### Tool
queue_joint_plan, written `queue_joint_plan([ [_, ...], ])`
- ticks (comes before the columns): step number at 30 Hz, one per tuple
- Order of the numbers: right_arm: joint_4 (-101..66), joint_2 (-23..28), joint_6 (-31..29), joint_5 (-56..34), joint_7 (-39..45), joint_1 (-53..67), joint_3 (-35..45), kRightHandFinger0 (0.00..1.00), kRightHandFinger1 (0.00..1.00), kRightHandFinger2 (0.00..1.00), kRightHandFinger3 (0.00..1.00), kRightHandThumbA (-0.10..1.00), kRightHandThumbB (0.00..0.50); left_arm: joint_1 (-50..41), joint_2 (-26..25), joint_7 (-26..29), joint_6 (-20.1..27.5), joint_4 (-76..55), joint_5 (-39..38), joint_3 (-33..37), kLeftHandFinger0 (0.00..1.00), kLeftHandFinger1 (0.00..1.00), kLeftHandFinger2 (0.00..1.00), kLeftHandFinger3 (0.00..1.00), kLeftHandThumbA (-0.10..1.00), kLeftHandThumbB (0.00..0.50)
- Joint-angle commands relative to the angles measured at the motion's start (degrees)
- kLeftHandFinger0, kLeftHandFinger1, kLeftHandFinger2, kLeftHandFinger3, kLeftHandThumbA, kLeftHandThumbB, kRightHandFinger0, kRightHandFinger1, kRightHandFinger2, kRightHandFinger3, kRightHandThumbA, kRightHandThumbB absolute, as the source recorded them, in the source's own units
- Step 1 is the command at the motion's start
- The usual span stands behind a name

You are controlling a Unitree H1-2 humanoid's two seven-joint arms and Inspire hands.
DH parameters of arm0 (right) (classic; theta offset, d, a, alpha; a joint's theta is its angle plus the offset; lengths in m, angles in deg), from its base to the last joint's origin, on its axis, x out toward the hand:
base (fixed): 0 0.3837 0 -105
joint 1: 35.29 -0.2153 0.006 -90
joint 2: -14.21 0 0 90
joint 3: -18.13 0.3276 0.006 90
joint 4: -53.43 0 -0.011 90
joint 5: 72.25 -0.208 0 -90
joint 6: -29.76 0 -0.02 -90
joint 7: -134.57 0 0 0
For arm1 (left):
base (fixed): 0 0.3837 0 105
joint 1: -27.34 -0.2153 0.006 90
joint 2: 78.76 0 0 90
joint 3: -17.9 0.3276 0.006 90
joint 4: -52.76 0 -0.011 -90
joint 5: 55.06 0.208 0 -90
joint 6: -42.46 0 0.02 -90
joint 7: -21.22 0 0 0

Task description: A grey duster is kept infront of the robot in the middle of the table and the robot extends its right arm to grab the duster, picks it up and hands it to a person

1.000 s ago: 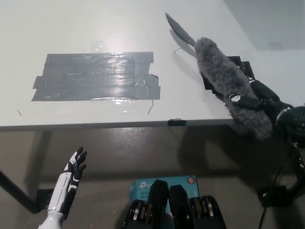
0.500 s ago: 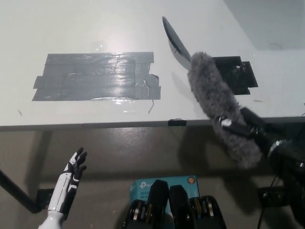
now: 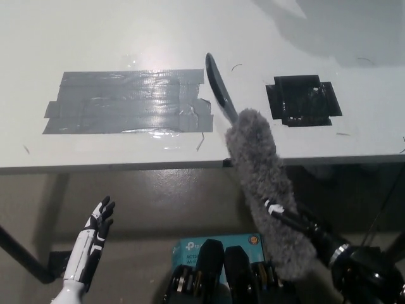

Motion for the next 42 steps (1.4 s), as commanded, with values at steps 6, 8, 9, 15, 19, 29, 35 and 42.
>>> queue_joint_plan([
  [6, -16.5, -4.4, 3.0, -38.8, -4.1, 2.9, -2.1, 0.00, 0.38, 0.82, 1.00, -0.10, 0.197, 0.7, -0.8, 0.2, 2.7, -0.7, -0.2, -0.3, 0.97, 1.00, 1.00, 1.00, 1.00, 0.318],
  [8, -16.9, -3.9, 3.0, -39.3, -4.6, 2.9, -2.4, 0.00, 0.38, 0.82, 1.00, -0.10, 0.194, 0.6, -0.8, 0.5, 2.7, -0.9, 0.3, -0.3, 0.95, 1.00, 1.00, 1.00, 1.00, 0.311],
  [9, -16.9, -3.7, 3.0, -39.7, -4.8, 2.7, -2.6, 0.00, 0.37, 0.82, 1.00, -0.10, 0.188, 0.6, -0.8, 0.5, 2.6, -1.0, 0.2, -0.3, 0.95, 1.00, 1.00, 1.00, 1.00, 0.310],
  [15, -16.5, -3.5, 3.0, -41.2, -5.8, 2.0, -1.9, 0.00, 0.34, 0.81, 1.00, -0.10, 0.171, 0.9, -0.8, 0.4, 2.6, -0.7, -0.1, -0.3, 0.96, 1.00, 1.00, 1.00, 1.00, 0.305],
  [19, -16.9, -3.6, 3.0, -43.5, -8.8, 1.3, -0.7, 0.00, 0.32, 0.79, 1.00, -0.10, 0.160, 1.0, -0.8, 0.3, 2.3, -1.0, 0.0, -0.3, 0.96, 1.00, 1.00, 1.00, 1.00, 0.302],
  [29, -17.7, -2.7, 3.0, -47.2, -13.1, -0.7, 0.4, 0.00, 0.36, 0.85, 1.00, -0.10, 0.127, 1.0, -0.6, 0.2, 1.5, -1.6, -0.4, -0.4, 0.96, 1.00, 1.00, 1.00, 0.99, 0.306],
  [35, -17.8, -2.4, 3.0, -48.3, -14.5, -1.1, -0.2, 0.00, 0.37, 0.86, 1.00, -0.10, 0.127, 1.1, -0.8, 0.2, 2.1, -1.2, -0.3, -0.4, 0.96, 1.00, 1.00, 1.00, 0.99, 0.310],
  [42, -17.9, -1.8, 3.0, -48.9, -15.2, -1.1, -1.1, 0.00, 0.38, 0.85, 1.00, -0.10, 0.127, 1.3, -0.9, -0.2, 2.1, -1.2, -0.8, -0.4, 0.97, 1.00, 1.00, 1.00, 0.99, 0.315],
])
